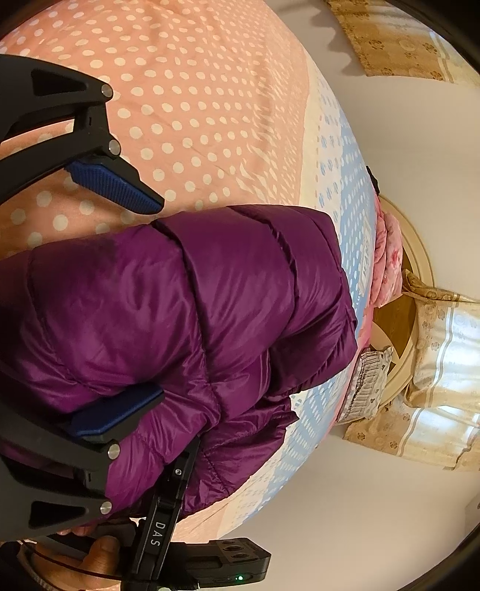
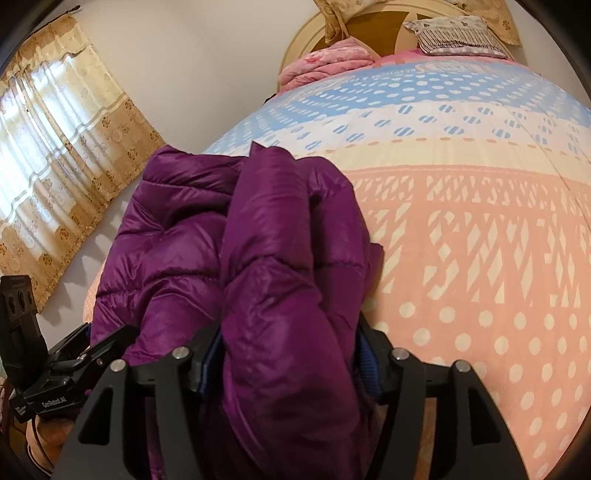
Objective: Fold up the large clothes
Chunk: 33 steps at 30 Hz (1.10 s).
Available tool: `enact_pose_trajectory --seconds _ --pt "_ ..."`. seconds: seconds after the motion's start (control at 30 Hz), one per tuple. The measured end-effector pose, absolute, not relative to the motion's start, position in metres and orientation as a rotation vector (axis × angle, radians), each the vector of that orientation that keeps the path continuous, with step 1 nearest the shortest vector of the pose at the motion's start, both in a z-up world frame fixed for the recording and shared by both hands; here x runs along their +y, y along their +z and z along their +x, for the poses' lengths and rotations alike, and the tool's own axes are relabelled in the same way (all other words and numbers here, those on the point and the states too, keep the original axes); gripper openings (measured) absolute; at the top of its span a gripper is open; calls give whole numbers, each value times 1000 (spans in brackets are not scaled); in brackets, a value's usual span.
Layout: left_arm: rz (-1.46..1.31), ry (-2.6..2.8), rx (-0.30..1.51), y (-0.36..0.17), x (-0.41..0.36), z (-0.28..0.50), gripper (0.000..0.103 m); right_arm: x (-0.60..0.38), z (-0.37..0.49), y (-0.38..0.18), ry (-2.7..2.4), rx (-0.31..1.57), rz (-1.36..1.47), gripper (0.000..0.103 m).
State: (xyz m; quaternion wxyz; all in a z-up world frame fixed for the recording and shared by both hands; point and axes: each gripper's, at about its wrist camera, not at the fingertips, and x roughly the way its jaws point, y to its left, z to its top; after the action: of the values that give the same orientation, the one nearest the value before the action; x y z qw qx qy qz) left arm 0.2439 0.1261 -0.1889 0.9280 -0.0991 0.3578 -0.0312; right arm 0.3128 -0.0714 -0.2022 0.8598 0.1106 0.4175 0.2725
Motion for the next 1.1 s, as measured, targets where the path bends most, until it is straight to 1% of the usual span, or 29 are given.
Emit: enact_pose_trajectory --seconds 0.23,0.5,0.57,0.67,0.73,0.8,0.93,1.03,1.1 --pt "-232 -51 734 -192 125 241 95 -72 315 -204 571 882 238 70" --pt "-215 -7 729 -184 124 230 96 -68 315 -195 522 891 191 79" --pt "-185 41 702 -174 124 221 96 -70 311 -185 502 883 178 79" --pt "-137 80 601 -142 124 195 96 -74 298 -163 485 839 165 80" --pt "-123 99 552 -121 125 179 96 -77 283 -141 469 790 148 83" --pt "-135 104 507 -100 129 163 96 -79 268 -124 471 750 137 89" --pt "-151 99 415 -56 129 132 96 -78 227 -87 488 656 92 91" --pt "-148 90 374 -35 123 118 96 -74 202 -65 499 589 63 94" --pt "-143 86 352 -24 121 107 96 -71 187 -52 506 543 45 97"
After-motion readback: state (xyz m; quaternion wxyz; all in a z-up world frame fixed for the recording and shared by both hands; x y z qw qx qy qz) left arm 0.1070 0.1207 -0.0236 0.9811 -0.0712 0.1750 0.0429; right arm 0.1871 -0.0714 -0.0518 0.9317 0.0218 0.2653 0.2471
